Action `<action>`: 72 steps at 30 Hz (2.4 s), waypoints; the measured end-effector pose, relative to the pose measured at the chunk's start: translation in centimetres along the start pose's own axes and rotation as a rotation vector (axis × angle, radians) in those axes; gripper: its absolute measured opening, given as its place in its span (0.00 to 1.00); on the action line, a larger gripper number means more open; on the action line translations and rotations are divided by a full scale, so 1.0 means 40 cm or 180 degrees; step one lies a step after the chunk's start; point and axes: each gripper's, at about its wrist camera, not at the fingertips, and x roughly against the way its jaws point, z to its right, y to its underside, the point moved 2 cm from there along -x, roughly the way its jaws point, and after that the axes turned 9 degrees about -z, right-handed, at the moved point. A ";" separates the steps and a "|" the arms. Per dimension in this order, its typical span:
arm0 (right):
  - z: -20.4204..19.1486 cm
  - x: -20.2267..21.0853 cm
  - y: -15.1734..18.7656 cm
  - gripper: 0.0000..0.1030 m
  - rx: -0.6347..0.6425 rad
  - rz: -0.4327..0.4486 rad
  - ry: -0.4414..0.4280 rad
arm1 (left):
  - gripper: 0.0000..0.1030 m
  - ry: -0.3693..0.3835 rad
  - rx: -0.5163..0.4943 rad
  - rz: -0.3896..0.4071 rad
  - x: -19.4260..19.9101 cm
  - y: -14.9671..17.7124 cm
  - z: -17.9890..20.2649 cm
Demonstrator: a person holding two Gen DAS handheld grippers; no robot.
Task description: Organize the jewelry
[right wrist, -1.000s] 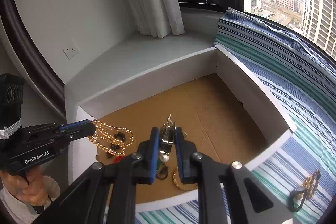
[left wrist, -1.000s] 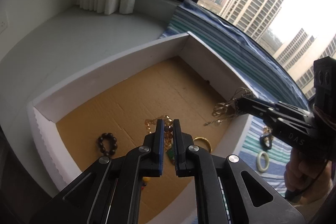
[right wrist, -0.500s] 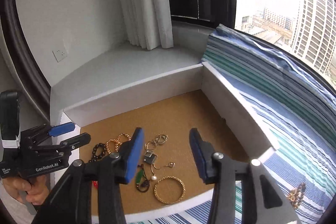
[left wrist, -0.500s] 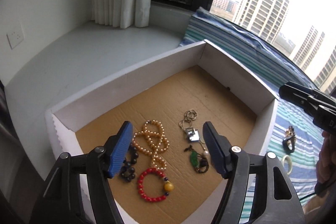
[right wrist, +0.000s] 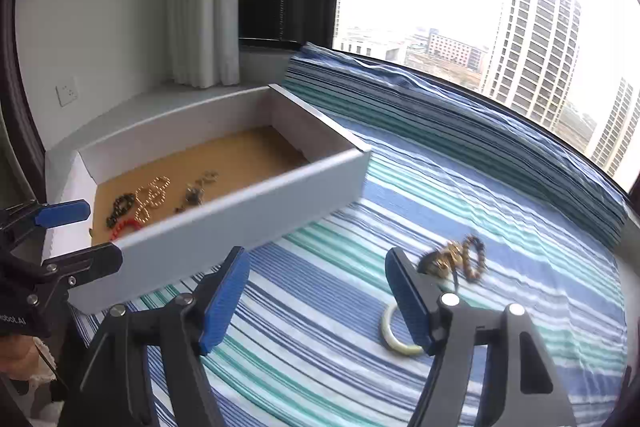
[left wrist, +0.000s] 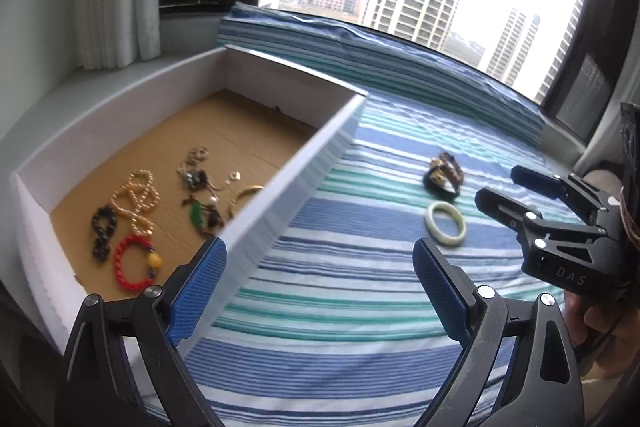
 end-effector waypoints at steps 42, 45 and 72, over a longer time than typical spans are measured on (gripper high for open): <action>0.292 -0.062 0.608 0.77 -0.1286 -0.0819 0.0665 | 0.99 -0.0321 -0.0730 -0.0787 -0.327 0.230 0.233; 0.300 -0.063 0.613 0.79 -0.1361 -0.0809 0.0608 | 0.99 -0.0322 -0.0730 -0.0795 -0.326 0.230 0.233; 0.299 -0.070 0.609 0.88 -0.1352 -0.0847 0.0575 | 0.99 0.0372 -0.1037 -0.0920 -0.319 0.031 0.355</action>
